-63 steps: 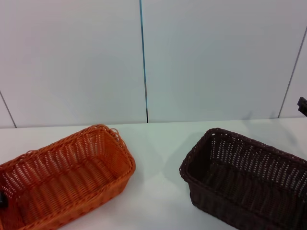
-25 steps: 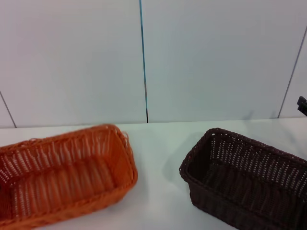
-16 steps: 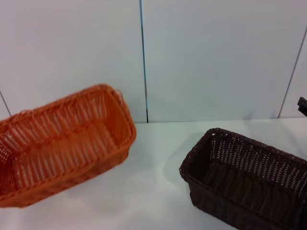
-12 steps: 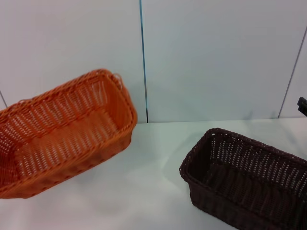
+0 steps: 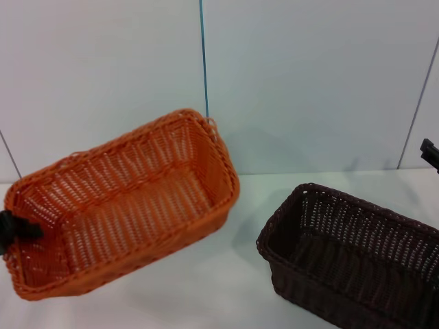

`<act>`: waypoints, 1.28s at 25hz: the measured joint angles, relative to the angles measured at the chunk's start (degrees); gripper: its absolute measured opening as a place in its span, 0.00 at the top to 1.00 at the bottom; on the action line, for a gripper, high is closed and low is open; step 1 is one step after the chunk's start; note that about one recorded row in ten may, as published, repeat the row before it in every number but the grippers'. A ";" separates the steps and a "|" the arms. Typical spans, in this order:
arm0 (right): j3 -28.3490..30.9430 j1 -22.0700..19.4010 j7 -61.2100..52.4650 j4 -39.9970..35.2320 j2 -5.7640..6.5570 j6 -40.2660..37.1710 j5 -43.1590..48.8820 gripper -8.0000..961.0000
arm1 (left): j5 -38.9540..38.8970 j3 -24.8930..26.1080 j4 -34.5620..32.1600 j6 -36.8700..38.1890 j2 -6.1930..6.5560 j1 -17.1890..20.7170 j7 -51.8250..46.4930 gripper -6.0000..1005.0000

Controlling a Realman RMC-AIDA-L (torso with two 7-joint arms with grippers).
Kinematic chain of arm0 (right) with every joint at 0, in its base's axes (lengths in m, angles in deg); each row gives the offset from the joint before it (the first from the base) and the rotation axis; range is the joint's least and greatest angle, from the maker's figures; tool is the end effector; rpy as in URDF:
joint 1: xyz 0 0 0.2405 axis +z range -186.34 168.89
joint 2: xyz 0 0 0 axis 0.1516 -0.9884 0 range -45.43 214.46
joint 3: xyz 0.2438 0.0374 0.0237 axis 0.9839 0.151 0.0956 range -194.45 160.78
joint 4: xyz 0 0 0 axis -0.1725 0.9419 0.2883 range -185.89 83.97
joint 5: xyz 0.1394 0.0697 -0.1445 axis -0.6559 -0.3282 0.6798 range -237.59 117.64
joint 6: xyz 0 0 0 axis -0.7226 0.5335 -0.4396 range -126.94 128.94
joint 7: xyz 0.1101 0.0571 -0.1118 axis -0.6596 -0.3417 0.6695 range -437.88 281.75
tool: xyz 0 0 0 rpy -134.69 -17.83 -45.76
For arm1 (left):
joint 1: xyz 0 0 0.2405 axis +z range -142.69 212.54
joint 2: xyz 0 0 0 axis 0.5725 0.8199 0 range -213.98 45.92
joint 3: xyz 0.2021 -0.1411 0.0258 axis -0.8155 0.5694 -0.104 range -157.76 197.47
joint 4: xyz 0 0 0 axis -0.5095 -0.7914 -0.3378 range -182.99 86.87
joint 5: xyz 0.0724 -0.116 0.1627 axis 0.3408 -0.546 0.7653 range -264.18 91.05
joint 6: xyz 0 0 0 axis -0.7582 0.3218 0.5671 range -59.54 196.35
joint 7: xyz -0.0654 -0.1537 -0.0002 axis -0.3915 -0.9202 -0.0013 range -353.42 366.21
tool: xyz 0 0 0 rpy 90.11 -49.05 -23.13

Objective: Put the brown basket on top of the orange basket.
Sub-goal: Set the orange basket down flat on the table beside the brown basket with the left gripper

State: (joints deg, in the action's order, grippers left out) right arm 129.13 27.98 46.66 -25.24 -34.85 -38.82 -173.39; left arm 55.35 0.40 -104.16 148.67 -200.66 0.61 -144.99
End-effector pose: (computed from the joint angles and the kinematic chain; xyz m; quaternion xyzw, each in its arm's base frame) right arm 0.3029 0.4573 0.0640 -0.3484 -0.6793 -0.5690 0.3057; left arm -0.3156 0.3828 0.0982 -0.6266 -0.6975 -0.2201 0.2692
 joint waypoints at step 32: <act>-2.33 -0.42 -0.27 -0.23 -0.07 -0.85 0.08 0.21 | 2.37 -17.60 10.25 -21.51 -2.93 -2.13 -5.19 0.87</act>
State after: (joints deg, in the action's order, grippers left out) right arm 126.80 27.56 46.39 -25.47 -34.92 -39.67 -173.31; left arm 57.72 -17.21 -93.91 127.16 -203.59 -1.51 -150.18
